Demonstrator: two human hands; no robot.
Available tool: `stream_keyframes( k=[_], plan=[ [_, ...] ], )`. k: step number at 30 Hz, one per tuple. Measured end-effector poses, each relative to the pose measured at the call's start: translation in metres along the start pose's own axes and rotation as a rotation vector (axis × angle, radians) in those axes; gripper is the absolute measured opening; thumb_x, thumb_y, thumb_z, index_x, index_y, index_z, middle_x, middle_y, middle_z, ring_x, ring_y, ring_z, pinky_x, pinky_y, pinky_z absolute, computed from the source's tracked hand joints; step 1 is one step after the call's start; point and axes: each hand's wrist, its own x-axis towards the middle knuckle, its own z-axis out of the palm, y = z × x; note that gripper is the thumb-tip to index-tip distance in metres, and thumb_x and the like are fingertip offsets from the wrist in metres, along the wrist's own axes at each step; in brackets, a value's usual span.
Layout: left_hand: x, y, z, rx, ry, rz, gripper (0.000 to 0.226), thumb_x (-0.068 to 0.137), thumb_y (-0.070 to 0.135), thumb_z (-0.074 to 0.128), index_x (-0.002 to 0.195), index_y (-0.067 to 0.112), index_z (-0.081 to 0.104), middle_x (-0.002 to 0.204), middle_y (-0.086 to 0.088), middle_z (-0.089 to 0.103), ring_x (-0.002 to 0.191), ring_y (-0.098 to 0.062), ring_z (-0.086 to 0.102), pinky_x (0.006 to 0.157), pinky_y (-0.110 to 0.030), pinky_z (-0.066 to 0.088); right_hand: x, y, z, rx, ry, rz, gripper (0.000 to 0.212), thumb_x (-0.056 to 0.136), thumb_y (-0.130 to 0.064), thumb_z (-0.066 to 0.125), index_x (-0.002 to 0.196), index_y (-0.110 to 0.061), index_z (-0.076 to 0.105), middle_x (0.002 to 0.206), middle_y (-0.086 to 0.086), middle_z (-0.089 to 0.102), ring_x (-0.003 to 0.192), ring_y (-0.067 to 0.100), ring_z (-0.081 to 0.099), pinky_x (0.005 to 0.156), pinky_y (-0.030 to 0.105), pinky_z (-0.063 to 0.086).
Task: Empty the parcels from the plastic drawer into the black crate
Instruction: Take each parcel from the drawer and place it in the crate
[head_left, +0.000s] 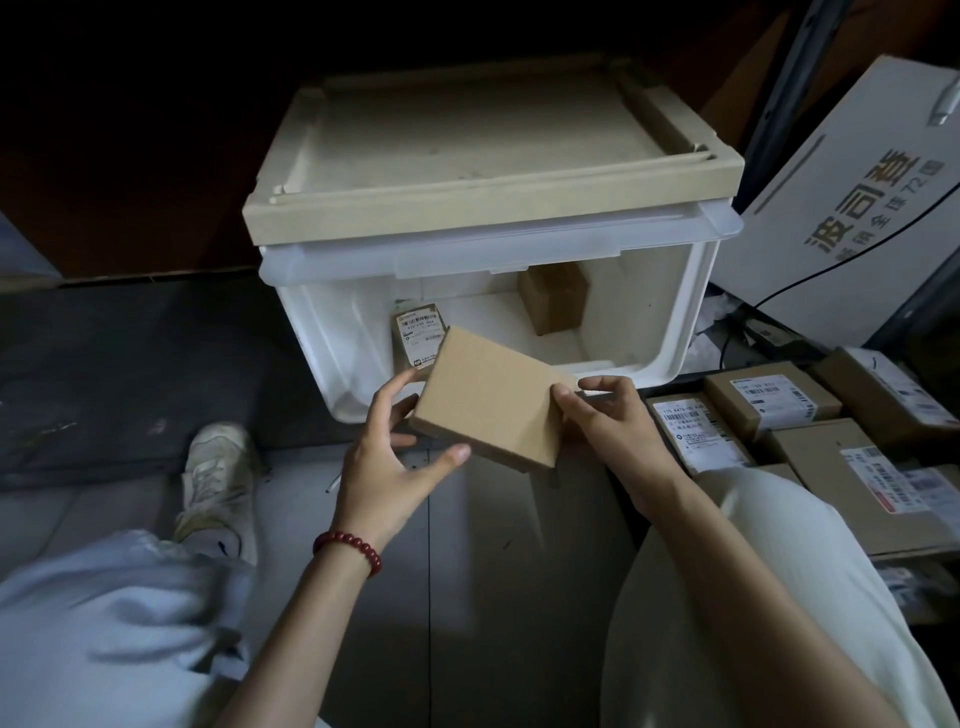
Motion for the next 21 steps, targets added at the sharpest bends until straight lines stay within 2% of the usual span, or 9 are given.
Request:
stream_keyframes(
  k=[2, 6, 10, 12, 13, 15, 17, 19, 21],
  plan=[
    [-0.001, 0.002, 0.0, -0.009, 0.029, -0.008, 0.08, 0.067, 0.046, 0.079, 0.133, 0.05, 0.033, 0.123, 0.013, 0.06, 0.105, 0.002, 0.056, 0.072, -0.015, 0.042, -0.001, -0.003, 0.001, -0.006, -0.024, -0.004, 0.029, 0.086, -0.041, 0.068, 0.106, -0.024, 0.057, 0.087, -0.007, 0.068, 0.073, 0.003, 0.066, 0.066, 0.019, 0.049],
    [-0.001, 0.006, -0.002, -0.06, 0.101, -0.036, 0.07, 0.064, 0.06, 0.071, 0.125, 0.051, 0.039, 0.115, 0.015, 0.063, 0.103, 0.004, 0.057, 0.073, -0.016, 0.044, -0.004, -0.009, 0.002, -0.01, -0.087, 0.016, 0.033, 0.089, -0.049, 0.06, 0.112, -0.025, 0.063, 0.101, 0.005, 0.069, 0.099, 0.02, 0.066, 0.091, 0.039, 0.053],
    [-0.001, 0.009, 0.001, -0.095, 0.169, -0.056, 0.056, 0.07, 0.069, 0.066, 0.116, 0.051, 0.04, 0.104, 0.019, 0.062, 0.093, 0.007, 0.058, 0.067, -0.014, 0.044, -0.009, -0.017, 0.004, 0.029, -0.13, 0.002, 0.034, 0.093, -0.048, 0.054, 0.104, -0.017, 0.062, 0.093, -0.003, 0.066, 0.09, 0.016, 0.059, 0.087, 0.038, 0.049],
    [-0.002, 0.011, 0.003, -0.138, 0.192, -0.067, 0.055, 0.072, 0.067, 0.065, 0.118, 0.053, 0.037, 0.102, 0.02, 0.06, 0.088, 0.01, 0.059, 0.066, -0.013, 0.048, -0.01, -0.018, 0.005, 0.057, -0.174, 0.016, 0.038, 0.094, -0.047, 0.051, 0.107, -0.012, 0.058, 0.095, 0.002, 0.062, 0.091, 0.018, 0.057, 0.091, 0.044, 0.05],
    [-0.002, 0.012, 0.004, -0.156, 0.191, -0.069, 0.054, 0.074, 0.063, 0.064, 0.118, 0.054, 0.034, 0.105, 0.019, 0.059, 0.089, 0.008, 0.06, 0.07, -0.018, 0.051, -0.01, -0.019, 0.006, 0.054, -0.198, 0.03, 0.038, 0.095, -0.049, 0.05, 0.109, -0.014, 0.056, 0.097, 0.004, 0.061, 0.091, 0.019, 0.057, 0.091, 0.045, 0.05],
    [-0.003, 0.012, 0.006, -0.159, 0.173, -0.07, 0.053, 0.076, 0.06, 0.06, 0.119, 0.057, 0.03, 0.117, 0.01, 0.058, 0.101, -0.004, 0.059, 0.081, -0.033, 0.054, -0.01, -0.019, 0.008, 0.032, -0.218, 0.049, 0.036, 0.095, -0.052, 0.047, 0.111, -0.02, 0.055, 0.098, 0.004, 0.059, 0.089, 0.017, 0.057, 0.074, 0.035, 0.055],
    [-0.003, 0.014, 0.006, -0.145, 0.156, -0.063, 0.05, 0.076, 0.064, 0.06, 0.116, 0.06, 0.031, 0.12, 0.01, 0.057, 0.104, -0.003, 0.056, 0.086, -0.041, 0.054, -0.009, -0.017, 0.008, 0.041, -0.183, 0.072, 0.033, 0.095, -0.052, 0.046, 0.115, -0.026, 0.053, 0.098, 0.002, 0.057, 0.086, 0.016, 0.058, 0.055, 0.024, 0.052],
    [-0.003, 0.015, 0.006, -0.148, 0.127, -0.057, 0.049, 0.072, 0.072, 0.061, 0.112, 0.066, 0.033, 0.116, 0.02, 0.057, 0.102, 0.006, 0.055, 0.086, -0.039, 0.055, -0.007, -0.014, 0.008, 0.071, -0.129, 0.103, 0.031, 0.096, -0.05, 0.047, 0.118, -0.029, 0.052, 0.097, 0.002, 0.057, 0.085, 0.017, 0.061, 0.047, 0.024, 0.051],
    [-0.003, 0.017, 0.006, -0.153, 0.073, -0.053, 0.061, 0.063, 0.077, 0.06, 0.117, 0.065, 0.034, 0.116, 0.024, 0.057, 0.103, 0.006, 0.056, 0.082, -0.028, 0.053, -0.004, -0.012, 0.007, 0.078, -0.09, 0.121, 0.024, 0.096, -0.048, 0.049, 0.112, -0.031, 0.054, 0.098, 0.001, 0.061, 0.084, 0.018, 0.065, 0.049, 0.029, 0.054]
  ],
)
